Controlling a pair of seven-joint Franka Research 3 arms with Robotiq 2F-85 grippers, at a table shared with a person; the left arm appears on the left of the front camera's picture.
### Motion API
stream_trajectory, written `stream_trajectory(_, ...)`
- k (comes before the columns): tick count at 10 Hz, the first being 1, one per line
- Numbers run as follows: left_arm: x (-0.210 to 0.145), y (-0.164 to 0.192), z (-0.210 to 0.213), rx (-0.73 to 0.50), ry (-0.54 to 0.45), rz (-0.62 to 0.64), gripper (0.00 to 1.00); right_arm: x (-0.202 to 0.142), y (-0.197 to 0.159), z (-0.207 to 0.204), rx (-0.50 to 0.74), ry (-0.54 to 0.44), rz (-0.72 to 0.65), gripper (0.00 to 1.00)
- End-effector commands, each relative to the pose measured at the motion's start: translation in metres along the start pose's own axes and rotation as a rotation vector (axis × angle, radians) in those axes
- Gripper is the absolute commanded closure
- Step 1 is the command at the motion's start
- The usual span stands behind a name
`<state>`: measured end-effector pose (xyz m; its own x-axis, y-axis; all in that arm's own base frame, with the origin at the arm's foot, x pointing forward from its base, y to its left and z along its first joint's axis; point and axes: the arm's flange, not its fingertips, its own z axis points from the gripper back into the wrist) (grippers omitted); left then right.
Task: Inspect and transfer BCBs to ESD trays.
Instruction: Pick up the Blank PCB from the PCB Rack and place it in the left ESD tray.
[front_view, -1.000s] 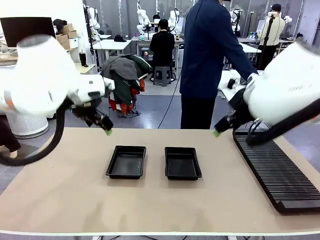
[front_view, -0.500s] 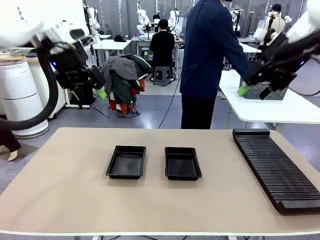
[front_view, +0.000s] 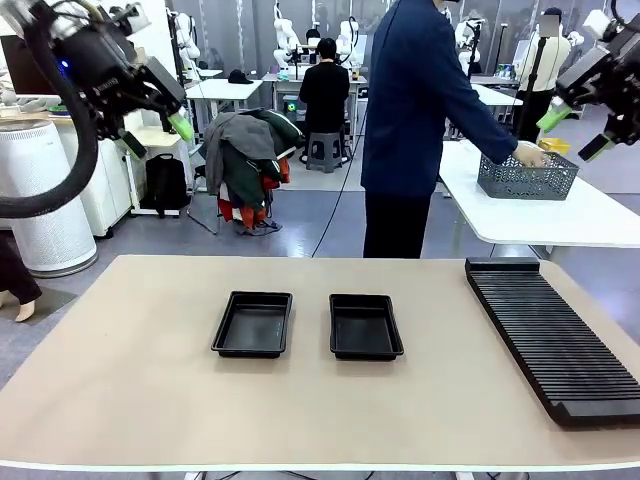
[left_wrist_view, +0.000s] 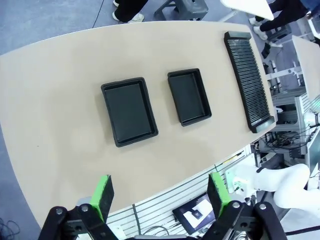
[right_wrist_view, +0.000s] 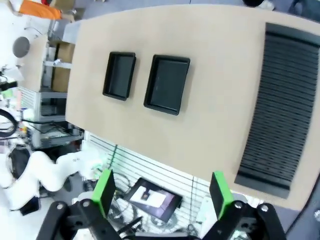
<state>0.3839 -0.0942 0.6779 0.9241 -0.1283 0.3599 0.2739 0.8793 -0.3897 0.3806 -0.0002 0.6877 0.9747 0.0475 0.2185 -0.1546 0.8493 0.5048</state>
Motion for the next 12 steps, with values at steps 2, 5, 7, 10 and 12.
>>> stream_trajectory(2,0.01,0.002,0.023,-0.044,0.023,0.074,0.0,0.026,-0.037,0.024,0.109,0.062,-0.121,0.0)
stream_trajectory(5,0.02,0.001,0.032,-0.053,0.034,0.111,0.0,0.031,-0.062,0.034,0.128,0.058,-0.179,0.0)
stream_trajectory(7,0.024,0.001,0.032,-0.04,0.05,0.16,0.0,0.03,-0.07,0.041,0.144,0.042,-0.188,0.0)
stream_trajectory(10,0.023,0.012,0.037,-0.096,0.038,0.195,0.0,0.029,-0.073,0.041,0.192,0.02,-0.177,0.0)
stream_trajectory(12,0.022,0.015,0.039,-0.104,0.035,0.212,0.0,0.029,-0.073,0.038,0.205,-0.007,-0.172,0.0)
